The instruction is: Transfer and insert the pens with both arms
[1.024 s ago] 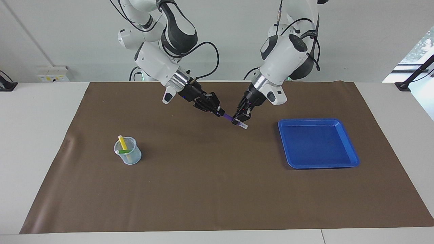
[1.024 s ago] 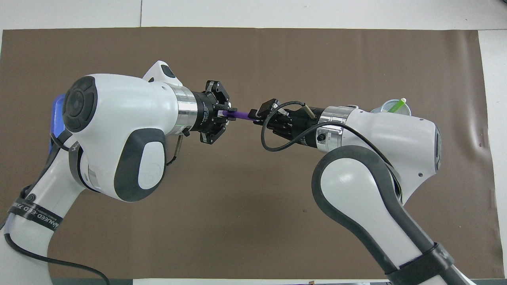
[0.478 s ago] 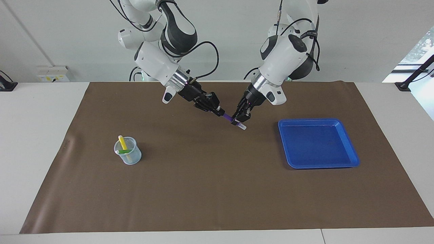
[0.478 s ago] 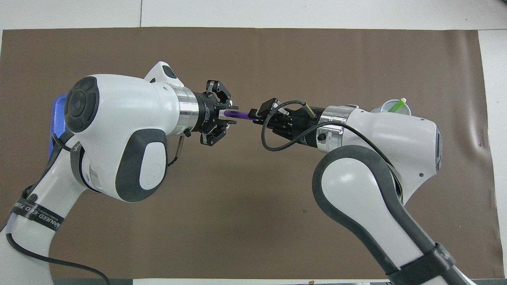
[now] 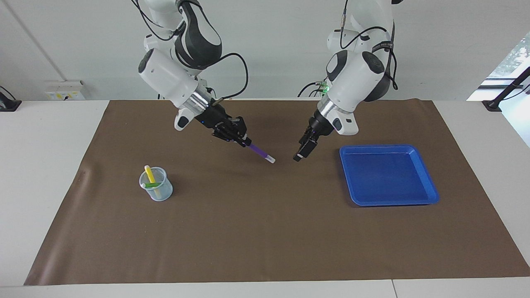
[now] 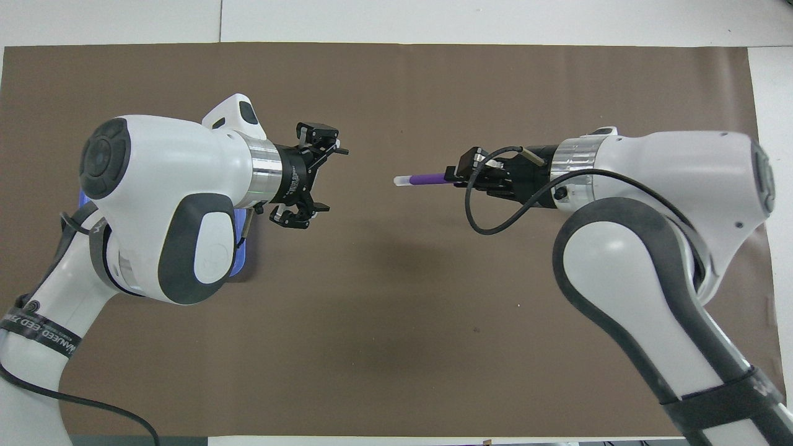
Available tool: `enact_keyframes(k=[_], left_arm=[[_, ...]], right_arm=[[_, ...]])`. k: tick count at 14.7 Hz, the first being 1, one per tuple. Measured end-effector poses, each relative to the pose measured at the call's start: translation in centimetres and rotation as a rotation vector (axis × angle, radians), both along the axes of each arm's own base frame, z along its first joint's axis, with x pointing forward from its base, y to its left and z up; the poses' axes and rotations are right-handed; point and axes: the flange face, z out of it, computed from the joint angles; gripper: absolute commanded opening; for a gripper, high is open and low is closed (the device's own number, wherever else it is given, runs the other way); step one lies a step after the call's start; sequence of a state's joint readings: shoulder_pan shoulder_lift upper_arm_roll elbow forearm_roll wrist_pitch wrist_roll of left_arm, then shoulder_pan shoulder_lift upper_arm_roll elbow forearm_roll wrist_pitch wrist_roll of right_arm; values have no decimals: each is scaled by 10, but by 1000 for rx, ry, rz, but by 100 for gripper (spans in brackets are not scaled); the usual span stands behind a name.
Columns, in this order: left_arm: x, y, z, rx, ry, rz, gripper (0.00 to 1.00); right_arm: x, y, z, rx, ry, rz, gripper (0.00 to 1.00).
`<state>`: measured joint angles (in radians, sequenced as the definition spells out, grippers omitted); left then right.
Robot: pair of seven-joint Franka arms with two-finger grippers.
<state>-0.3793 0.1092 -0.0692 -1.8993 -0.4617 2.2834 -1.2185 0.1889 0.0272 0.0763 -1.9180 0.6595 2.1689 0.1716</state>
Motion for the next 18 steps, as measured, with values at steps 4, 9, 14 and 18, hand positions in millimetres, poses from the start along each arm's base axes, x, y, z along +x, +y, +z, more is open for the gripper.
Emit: enact_keyframes(k=[4, 9, 14, 18], left_arm=[[21, 89, -17, 117, -129, -238, 100], [30, 179, -20, 280, -219, -650, 100], [35, 232, 11, 407, -241, -849, 100], [30, 249, 84, 423, -212, -938, 100]], right_arm=[[10, -88, 39, -271, -73, 311, 0], [19, -171, 40, -634, -184, 702, 0], [32, -175, 20, -720, -238, 764, 0], [26, -172, -13, -693, -194, 766, 0]])
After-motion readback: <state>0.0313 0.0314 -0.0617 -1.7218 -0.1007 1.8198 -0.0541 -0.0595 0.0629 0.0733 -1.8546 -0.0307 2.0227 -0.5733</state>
